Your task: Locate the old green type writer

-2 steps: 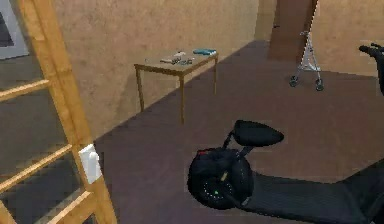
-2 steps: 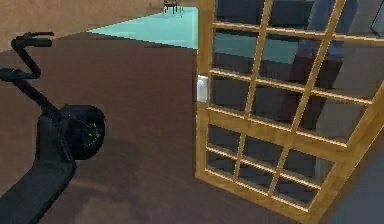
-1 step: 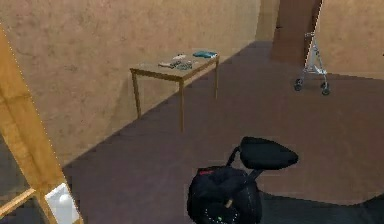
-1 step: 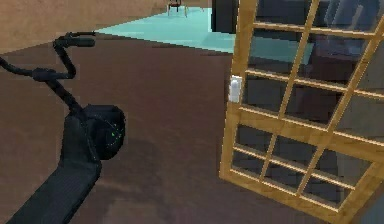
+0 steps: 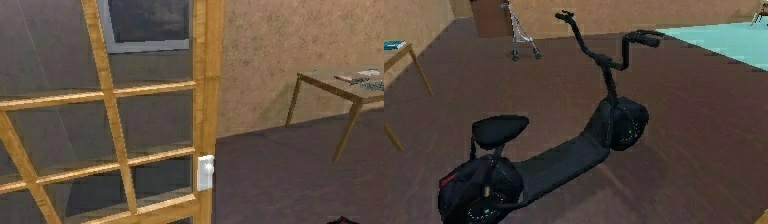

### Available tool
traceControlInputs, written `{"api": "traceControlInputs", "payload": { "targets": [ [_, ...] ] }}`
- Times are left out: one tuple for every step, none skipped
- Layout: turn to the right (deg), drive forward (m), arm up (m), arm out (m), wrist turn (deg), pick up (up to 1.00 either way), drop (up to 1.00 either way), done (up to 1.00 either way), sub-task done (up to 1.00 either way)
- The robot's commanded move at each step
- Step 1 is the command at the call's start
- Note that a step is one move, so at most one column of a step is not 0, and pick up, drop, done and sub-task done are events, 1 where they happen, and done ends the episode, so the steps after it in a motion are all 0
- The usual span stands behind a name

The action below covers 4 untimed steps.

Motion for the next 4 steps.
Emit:
{"api": "traceControlInputs", "payload": {
  "targets": [
    [-6.0, 0.0, 0.0, 0.0, 0.0, 0.0, 0.0, 0.0, 0.0],
    [0.0, 0.05, 0.0, 0.0, 0.0, 0.0, 0.0, 0.0, 0.0],
    [45.0, 0.0, 0.0, 0.0, 0.0, 0.0, 0.0, 0.0, 0.0],
    [18.0, 0.0, 0.0, 0.0, 0.0, 0.0, 0.0, 0.0, 0.0]
  ]
}}
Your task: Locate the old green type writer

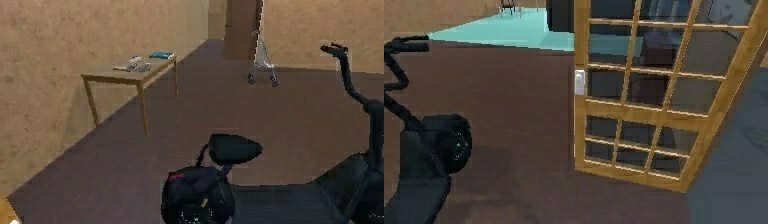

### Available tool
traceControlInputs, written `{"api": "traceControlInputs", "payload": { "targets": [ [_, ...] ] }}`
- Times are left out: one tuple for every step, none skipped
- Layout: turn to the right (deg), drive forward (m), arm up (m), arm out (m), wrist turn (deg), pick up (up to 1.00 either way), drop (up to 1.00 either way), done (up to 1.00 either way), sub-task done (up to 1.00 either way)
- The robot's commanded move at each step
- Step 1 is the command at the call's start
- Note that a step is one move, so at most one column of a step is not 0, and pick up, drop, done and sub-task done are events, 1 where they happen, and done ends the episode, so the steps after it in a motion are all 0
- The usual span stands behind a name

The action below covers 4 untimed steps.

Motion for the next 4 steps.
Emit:
{"api": "traceControlInputs", "payload": {
  "targets": [
    [0.0, 0.45, 0.0, 0.0, 0.0, 0.0, 0.0, 0.0, 0.0],
    [-45.0, 0.0, 0.0, 0.0, 0.0, 0.0, 0.0, 0.0, 0.0],
    [0.0, 0.3, 0.0, 0.0, 0.0, 0.0, 0.0, 0.0, 0.0],
    [-30.0, 0.0, 0.0, 0.0, 0.0, 0.0, 0.0, 0.0, 0.0]
  ]
}}
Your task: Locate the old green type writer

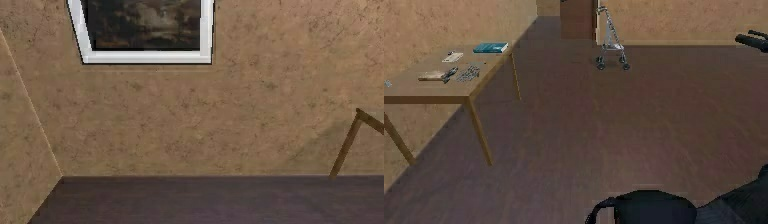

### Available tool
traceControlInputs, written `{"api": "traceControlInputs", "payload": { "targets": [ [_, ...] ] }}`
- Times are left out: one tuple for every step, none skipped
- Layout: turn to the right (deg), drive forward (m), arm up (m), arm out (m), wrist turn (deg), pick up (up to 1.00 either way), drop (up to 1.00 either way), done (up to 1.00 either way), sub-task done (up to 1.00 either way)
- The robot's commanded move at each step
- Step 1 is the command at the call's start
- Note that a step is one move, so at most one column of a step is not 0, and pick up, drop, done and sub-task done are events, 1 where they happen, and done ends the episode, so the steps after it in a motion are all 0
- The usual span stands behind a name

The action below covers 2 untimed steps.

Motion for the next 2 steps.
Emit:
{"api": "traceControlInputs", "payload": {
  "targets": [
    [0.0, 0.3, 0.0, 0.0, 0.0, 0.0, 0.0, 0.0, 0.0],
    [45.0, 0.0, 0.0, 0.0, 0.0, 0.0, 0.0, 0.0, 0.0]
  ]
}}
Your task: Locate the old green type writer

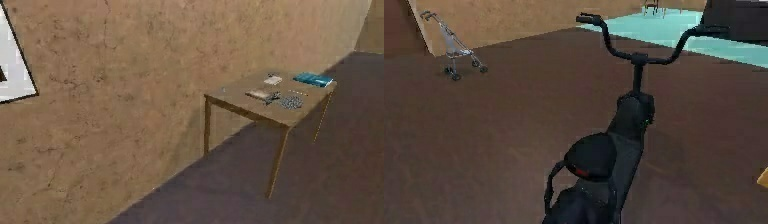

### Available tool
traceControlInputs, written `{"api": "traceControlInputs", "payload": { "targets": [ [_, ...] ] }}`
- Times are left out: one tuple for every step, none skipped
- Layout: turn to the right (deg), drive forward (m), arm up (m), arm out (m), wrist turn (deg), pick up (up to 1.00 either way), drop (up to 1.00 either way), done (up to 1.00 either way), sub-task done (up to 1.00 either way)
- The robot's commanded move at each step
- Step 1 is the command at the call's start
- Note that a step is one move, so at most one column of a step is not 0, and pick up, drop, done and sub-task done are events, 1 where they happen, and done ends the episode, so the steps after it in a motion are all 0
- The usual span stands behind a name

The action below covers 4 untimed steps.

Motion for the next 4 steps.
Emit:
{"api": "traceControlInputs", "payload": {
  "targets": [
    [39.0, 0.0, 0.0, 0.0, 0.0, 0.0, 0.0, 0.0, 0.0],
    [0.0, 0.55, 0.0, 0.0, 0.0, 0.0, 0.0, 0.0, 0.0],
    [12.0, 0.0, 0.0, 0.0, 0.0, 0.0, 0.0, 0.0, 0.0],
    [0.0, 0.4, 0.0, 0.0, 0.0, 0.0, 0.0, 0.0, 0.0]
  ]
}}
